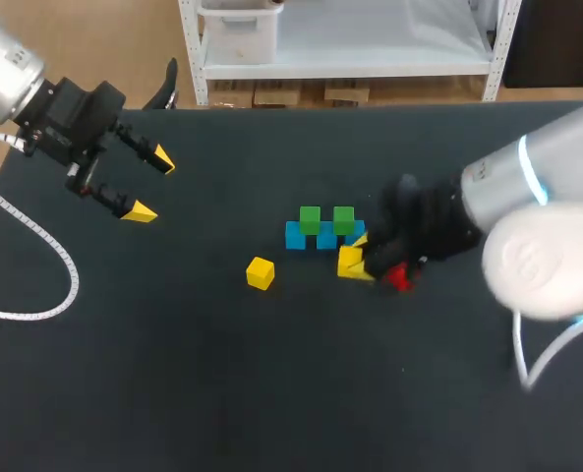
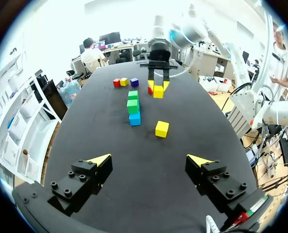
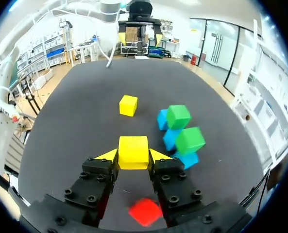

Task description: Place the blue cubes, place green cubes on the blue cubes, place the yellow cubes on the green cubes, then place the red cubes on the yellow cubes, and place purple cube on the red cubes.

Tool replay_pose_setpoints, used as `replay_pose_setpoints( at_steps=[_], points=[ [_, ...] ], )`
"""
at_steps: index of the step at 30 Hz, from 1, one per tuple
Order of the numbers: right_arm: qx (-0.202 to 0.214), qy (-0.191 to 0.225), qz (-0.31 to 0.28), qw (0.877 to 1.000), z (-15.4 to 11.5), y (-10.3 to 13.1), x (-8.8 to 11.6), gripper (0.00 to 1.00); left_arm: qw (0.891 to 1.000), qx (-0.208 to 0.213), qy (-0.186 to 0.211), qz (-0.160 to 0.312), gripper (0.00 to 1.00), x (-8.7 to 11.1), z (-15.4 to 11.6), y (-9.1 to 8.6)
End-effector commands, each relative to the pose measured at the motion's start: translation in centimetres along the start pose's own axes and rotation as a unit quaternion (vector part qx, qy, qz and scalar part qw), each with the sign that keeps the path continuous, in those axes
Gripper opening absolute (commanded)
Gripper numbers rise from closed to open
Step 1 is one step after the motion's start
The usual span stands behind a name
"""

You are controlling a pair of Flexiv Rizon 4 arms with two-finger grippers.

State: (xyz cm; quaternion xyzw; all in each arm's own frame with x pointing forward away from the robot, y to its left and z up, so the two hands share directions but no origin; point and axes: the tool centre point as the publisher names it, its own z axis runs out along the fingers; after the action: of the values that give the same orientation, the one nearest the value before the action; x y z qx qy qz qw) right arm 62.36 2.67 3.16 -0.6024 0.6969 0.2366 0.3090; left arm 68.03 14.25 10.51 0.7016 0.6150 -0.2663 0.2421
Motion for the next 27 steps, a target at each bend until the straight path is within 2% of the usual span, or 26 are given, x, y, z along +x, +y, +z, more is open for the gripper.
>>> replay_pose_setpoints(
  at_steps=[1, 13, 20, 27],
  points=[
    [-0.051, 0.0, -0.014, 0.999, -1.7, -1.2, -0.6, 0.0, 1.0, 0.0, -0.001, 0.002, 1.0, 0.1, 0.0, 0.0],
    [-0.062, 0.007, -0.06, 0.996, -2.3, -4.3, -3.2, 0.0, 1.0, 0.0, -0.001, 0.002, 1.0, 0.1, 0.0, 0.0],
    [-0.059, 0.007, -0.065, 0.996, -1.5, -5.7, -4.2, 0.0, 1.0, 0.0, -0.001, 0.002, 1.0, 0.1, 0.0, 0.0],
    [-0.039, -0.005, -0.046, 0.998, -0.7, -6.3, -4.5, 0.0, 1.0, 0.0, -0.001, 0.002, 1.0, 0.1, 0.0, 0.0]
  ],
)
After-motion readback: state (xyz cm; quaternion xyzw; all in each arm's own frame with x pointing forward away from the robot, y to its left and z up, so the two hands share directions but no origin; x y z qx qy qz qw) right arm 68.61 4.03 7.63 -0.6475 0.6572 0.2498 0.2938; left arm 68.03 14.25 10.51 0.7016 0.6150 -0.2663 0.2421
